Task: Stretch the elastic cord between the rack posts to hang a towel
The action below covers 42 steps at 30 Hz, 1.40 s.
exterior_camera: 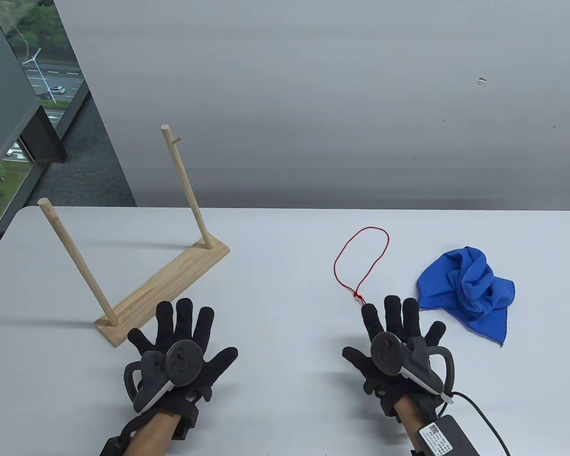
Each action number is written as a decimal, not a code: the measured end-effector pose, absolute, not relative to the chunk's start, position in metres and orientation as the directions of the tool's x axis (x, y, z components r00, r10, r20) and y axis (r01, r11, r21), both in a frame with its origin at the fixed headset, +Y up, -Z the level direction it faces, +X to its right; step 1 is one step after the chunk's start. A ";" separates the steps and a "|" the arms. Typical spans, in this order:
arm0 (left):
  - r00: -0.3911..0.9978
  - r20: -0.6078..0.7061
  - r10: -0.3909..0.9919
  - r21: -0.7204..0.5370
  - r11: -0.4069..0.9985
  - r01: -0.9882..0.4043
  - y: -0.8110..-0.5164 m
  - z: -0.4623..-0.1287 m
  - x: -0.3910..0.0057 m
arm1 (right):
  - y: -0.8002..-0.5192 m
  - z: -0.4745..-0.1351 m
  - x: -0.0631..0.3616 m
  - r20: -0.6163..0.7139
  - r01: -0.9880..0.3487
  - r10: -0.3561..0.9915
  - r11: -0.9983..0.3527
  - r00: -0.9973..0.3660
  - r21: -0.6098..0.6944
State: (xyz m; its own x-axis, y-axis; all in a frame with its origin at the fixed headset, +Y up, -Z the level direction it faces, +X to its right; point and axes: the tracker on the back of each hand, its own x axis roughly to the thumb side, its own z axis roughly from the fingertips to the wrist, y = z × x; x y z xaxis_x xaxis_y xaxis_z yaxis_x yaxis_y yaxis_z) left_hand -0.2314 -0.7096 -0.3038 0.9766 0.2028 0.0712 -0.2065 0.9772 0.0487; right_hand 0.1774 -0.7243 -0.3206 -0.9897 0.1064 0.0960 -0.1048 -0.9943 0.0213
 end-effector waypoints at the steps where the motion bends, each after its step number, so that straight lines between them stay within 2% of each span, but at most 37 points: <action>1: 0.975 0.064 0.214 0.044 0.975 -0.217 -0.710 -0.305 -0.233 | -0.725 -0.320 0.178 0.096 -0.104 0.105 -0.994 -0.990 0.020; 8: 0.963 0.050 0.266 0.054 0.962 -0.268 -0.714 -0.307 -0.239 | -0.726 -0.317 0.184 0.076 -0.112 0.114 -0.993 -0.991 0.031; 17: 0.937 0.011 0.349 0.210 0.915 -0.343 -0.710 -0.307 -0.258 | -0.723 -0.314 0.193 0.059 -0.141 0.142 -0.990 -0.988 0.018; 30: 0.858 -0.141 0.493 0.346 0.837 -0.424 -0.708 -0.314 -0.300 | -0.716 -0.311 0.202 0.044 -0.168 0.167 -0.986 -0.985 -0.014; 42: 0.775 -0.312 0.550 0.427 0.810 -0.403 -0.708 -0.320 -0.346 | -0.715 -0.311 0.205 0.040 -0.174 0.173 -0.984 -0.984 -0.024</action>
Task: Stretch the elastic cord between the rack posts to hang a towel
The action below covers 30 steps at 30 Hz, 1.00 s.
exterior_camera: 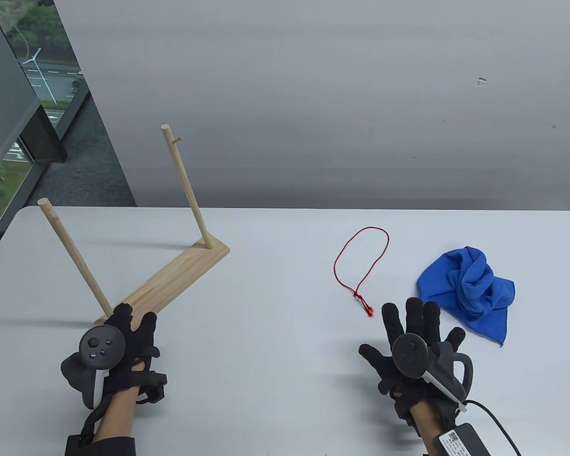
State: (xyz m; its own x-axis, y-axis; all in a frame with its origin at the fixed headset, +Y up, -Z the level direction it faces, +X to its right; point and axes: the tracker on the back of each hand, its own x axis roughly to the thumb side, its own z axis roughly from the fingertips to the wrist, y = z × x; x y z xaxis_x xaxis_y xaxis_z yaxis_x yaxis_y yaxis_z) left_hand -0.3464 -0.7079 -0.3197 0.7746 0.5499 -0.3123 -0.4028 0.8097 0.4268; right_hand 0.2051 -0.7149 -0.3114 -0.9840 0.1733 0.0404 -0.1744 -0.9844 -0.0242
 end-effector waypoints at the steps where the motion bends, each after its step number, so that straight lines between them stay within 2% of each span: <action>1: 0.767 -0.324 0.554 0.428 0.809 -0.404 -0.708 -0.320 -0.349 | -0.715 -0.311 0.205 0.041 -0.174 0.173 -0.984 -0.984 -0.024; 13: 0.671 -0.490 0.556 0.442 0.822 -0.358 -0.719 -0.330 -0.390 | -0.715 -0.311 0.206 0.034 -0.174 0.173 -0.985 -0.984 -0.020; 30: 0.676 -0.596 0.434 0.284 0.901 -0.328 -0.745 -0.369 -0.416 | -0.715 -0.312 0.207 0.022 -0.165 0.165 -0.986 -0.986 -0.002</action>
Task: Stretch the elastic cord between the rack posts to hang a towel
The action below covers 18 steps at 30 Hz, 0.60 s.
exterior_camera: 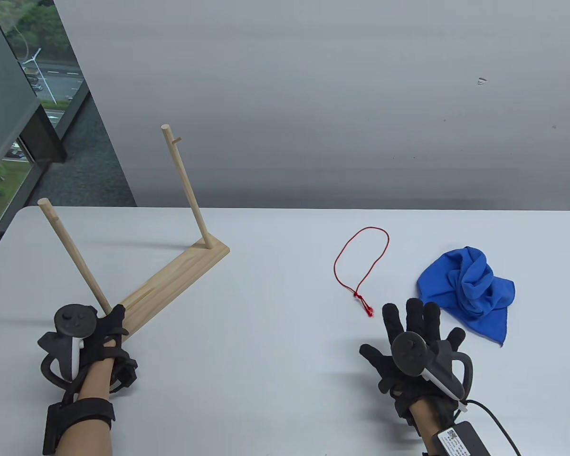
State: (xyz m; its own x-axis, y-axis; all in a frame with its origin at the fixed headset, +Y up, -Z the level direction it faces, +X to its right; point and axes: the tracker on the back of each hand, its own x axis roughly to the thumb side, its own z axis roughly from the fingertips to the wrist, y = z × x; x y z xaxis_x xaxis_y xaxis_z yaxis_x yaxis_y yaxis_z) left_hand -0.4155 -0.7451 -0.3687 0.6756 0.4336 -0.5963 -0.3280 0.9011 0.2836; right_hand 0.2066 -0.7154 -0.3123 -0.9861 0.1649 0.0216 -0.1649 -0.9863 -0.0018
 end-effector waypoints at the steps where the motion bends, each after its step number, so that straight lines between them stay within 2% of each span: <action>1: 0.674 -0.601 0.428 0.279 0.904 -0.325 -0.746 -0.371 -0.417 | -0.715 -0.312 0.207 0.021 -0.165 0.165 -0.986 -0.986 -0.001; 18: 0.691 -0.586 0.424 0.244 0.905 -0.349 -0.766 -0.393 -0.423 | -0.716 -0.313 0.210 0.002 -0.172 0.172 -0.985 -0.985 0.009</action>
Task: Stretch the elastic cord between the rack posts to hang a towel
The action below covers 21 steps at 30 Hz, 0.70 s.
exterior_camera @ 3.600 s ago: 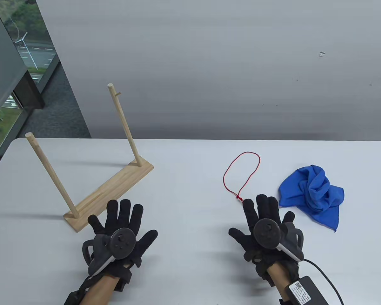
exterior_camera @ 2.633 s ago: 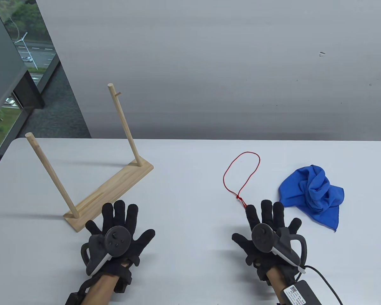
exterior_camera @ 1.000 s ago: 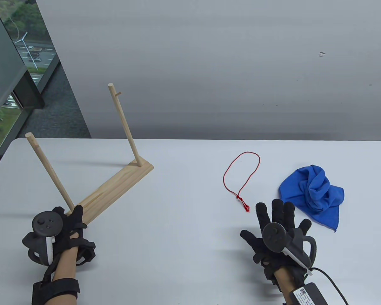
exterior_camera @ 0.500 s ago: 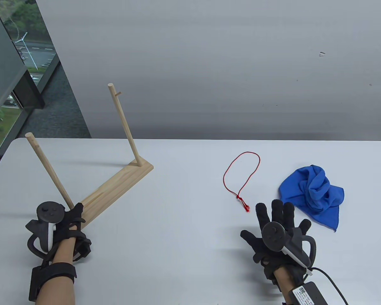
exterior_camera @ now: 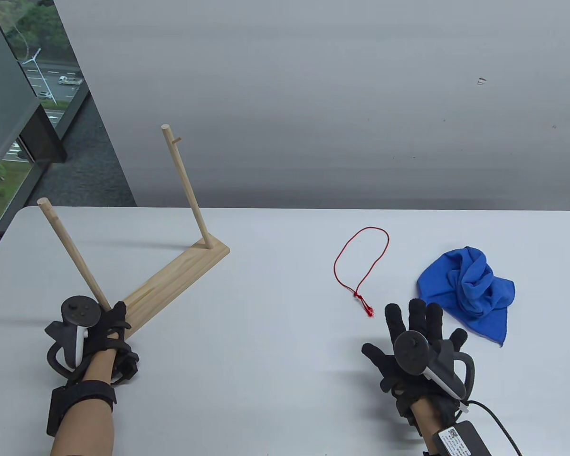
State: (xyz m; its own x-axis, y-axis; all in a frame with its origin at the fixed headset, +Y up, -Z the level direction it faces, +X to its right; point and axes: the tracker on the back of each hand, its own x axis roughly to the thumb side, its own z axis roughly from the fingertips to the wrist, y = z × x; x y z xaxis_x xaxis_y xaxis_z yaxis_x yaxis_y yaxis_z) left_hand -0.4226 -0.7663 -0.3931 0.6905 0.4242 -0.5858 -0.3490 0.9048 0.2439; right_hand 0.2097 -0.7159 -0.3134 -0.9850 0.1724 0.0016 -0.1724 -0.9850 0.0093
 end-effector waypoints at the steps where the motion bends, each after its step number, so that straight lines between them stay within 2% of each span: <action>1: 0.693 -0.583 0.424 0.244 0.905 -0.349 -0.767 -0.393 -0.423 | -0.716 -0.314 0.210 0.001 -0.172 0.172 -0.985 -0.985 0.010; 21: 0.711 -0.511 0.483 0.298 0.876 -0.380 -0.760 -0.395 -0.420 | -0.716 -0.315 0.211 0.000 -0.179 0.179 -0.984 -0.984 0.004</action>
State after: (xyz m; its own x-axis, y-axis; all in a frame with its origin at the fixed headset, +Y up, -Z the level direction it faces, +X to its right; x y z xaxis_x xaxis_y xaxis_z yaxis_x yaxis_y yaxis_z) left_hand -0.4201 -0.7599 -0.3952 0.7115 0.4826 -0.5108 -0.3802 0.8757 0.2978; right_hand 0.2111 -0.7159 -0.3149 -0.9839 0.1787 0.0004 -0.1787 -0.9839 0.0041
